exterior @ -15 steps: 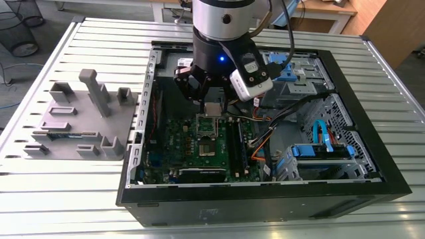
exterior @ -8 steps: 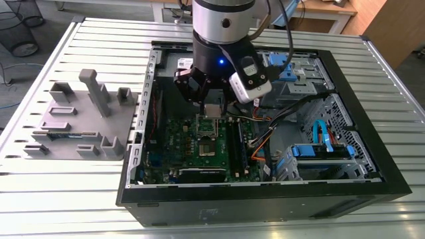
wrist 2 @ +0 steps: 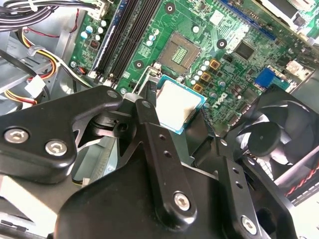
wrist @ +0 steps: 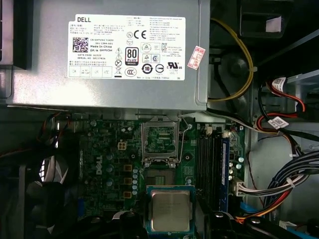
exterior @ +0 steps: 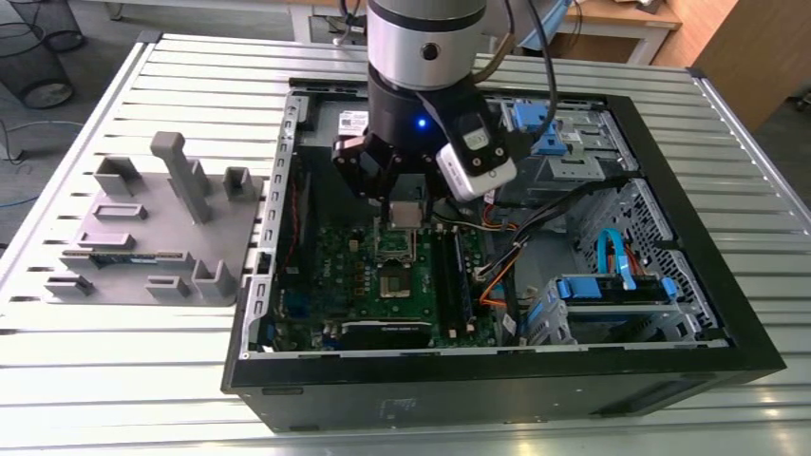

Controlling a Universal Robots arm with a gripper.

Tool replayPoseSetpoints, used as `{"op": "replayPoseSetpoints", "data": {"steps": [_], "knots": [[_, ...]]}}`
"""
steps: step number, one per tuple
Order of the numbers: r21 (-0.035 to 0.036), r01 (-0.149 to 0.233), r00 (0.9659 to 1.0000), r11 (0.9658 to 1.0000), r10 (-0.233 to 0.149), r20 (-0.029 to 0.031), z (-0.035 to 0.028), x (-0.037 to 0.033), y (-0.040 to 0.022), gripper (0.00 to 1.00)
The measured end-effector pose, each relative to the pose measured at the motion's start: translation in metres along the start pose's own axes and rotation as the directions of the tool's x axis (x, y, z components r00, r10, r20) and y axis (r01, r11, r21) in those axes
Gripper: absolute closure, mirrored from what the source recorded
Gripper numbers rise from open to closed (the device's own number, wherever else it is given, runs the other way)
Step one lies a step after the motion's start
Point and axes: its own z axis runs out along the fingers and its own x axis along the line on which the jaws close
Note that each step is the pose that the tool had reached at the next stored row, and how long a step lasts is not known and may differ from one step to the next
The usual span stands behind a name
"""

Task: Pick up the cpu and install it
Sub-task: 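Place the cpu into insertion slot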

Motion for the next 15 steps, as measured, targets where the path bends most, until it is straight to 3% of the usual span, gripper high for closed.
{"op": "replayPoseSetpoints", "data": {"steps": [15], "knots": [[-0.0001, 0.000, 1.0000, 1.0000, 0.000, 0.0001, 0.0021, 0.0001, -0.0015, 0.53]]}}
